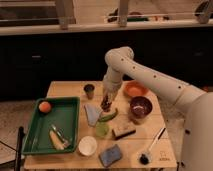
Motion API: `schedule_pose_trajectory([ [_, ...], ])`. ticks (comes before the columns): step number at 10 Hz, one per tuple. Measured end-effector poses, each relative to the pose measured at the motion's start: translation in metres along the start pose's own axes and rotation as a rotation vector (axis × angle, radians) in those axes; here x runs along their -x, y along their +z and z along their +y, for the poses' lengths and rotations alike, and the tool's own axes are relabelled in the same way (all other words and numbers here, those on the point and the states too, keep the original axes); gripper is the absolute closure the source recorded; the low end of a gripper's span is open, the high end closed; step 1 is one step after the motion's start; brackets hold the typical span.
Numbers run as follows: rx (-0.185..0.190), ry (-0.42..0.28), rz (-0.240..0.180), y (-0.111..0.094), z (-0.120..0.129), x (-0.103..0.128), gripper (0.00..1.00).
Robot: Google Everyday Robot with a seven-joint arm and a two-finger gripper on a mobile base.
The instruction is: Place grapes in plastic cup
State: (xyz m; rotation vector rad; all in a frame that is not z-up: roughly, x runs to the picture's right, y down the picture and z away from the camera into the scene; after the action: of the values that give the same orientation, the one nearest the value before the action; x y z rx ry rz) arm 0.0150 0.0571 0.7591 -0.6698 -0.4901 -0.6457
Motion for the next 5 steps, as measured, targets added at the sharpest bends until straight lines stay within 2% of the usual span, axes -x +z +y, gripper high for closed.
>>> schedule_pose_trajectory([
  [5,0.067,-0.104,-0.017,0.005,0.021,0.038,0.97],
])
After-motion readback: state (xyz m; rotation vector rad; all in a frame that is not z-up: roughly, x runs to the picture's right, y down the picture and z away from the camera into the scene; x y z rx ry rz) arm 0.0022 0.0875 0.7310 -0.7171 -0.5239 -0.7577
